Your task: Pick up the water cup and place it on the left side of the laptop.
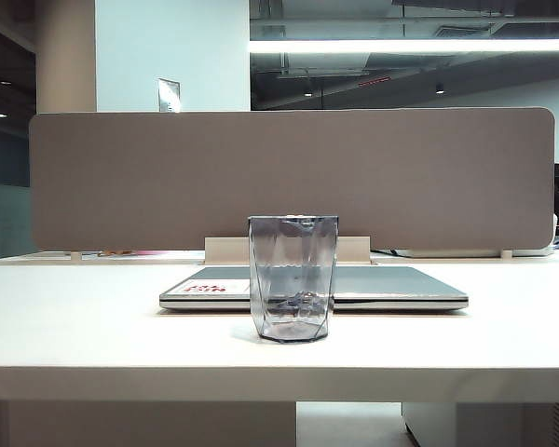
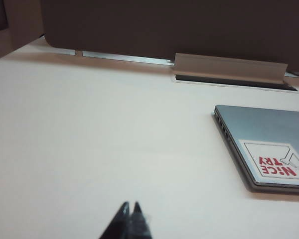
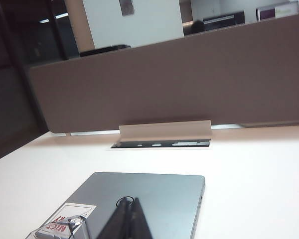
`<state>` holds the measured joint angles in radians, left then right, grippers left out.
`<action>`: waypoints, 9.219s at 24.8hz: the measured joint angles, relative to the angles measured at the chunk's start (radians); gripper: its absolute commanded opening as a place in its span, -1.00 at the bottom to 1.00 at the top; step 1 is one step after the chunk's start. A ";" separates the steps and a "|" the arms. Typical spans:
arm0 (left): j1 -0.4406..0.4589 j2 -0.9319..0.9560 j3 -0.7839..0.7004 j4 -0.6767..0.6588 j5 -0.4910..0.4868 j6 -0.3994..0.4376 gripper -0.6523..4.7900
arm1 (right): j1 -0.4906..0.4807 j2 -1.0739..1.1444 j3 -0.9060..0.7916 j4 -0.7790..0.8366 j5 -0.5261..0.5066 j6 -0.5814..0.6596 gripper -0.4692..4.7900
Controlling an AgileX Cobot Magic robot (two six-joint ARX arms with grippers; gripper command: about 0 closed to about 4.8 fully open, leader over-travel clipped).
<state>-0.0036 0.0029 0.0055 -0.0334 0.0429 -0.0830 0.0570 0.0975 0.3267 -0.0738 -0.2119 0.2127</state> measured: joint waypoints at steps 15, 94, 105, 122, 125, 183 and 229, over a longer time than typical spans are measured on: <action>0.000 0.000 0.000 0.015 0.037 0.000 -0.78 | 0.000 0.435 0.210 -0.006 -0.059 -0.001 -0.82; -0.122 0.731 0.486 -0.170 0.267 0.136 -0.78 | 0.407 1.474 0.888 -0.481 -0.099 -0.002 0.15; -0.122 0.732 0.486 -0.172 0.263 0.136 -0.78 | 0.452 1.592 1.011 -0.660 0.003 -0.054 0.15; -0.122 0.735 0.486 -0.196 0.262 0.136 -0.78 | 0.500 1.652 1.018 -0.631 0.038 -0.056 -0.32; -0.122 0.735 0.486 -0.196 0.262 0.136 -0.78 | 0.500 1.654 1.017 -0.620 0.055 -0.056 -0.51; -0.122 0.736 0.486 -0.223 0.233 0.135 -0.78 | 0.553 1.647 1.027 -0.570 0.218 -0.546 -0.66; -0.126 0.741 0.486 -0.176 0.226 0.135 -0.78 | 0.550 1.675 1.366 -0.962 0.231 -0.483 -0.85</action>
<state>-0.1291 0.7437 0.4915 -0.2092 0.2687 0.0525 0.6075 1.7721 1.6928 -1.0355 0.0193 -0.2699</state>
